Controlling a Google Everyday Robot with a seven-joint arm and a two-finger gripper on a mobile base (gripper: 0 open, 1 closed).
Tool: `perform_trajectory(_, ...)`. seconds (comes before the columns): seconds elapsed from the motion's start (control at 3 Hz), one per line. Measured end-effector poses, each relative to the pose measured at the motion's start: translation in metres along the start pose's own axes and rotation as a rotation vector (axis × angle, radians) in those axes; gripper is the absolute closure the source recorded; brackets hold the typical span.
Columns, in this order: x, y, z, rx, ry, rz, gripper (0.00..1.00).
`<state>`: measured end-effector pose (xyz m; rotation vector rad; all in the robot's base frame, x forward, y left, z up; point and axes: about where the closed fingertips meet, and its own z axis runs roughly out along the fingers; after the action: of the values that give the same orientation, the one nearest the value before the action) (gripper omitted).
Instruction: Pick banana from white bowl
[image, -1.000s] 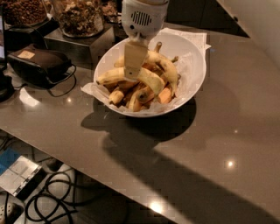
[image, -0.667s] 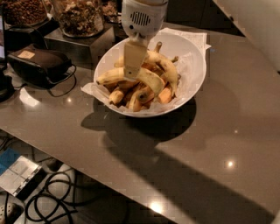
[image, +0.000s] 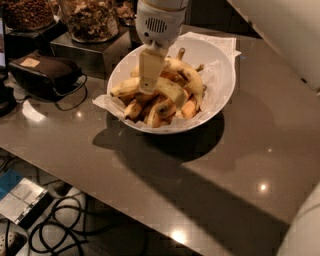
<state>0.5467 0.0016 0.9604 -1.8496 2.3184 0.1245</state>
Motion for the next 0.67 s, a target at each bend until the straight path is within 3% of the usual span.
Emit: perform_trajectory(0.67,0.0034,-0.0087,0.0155,-0.017,0.032,0.024,0.42)
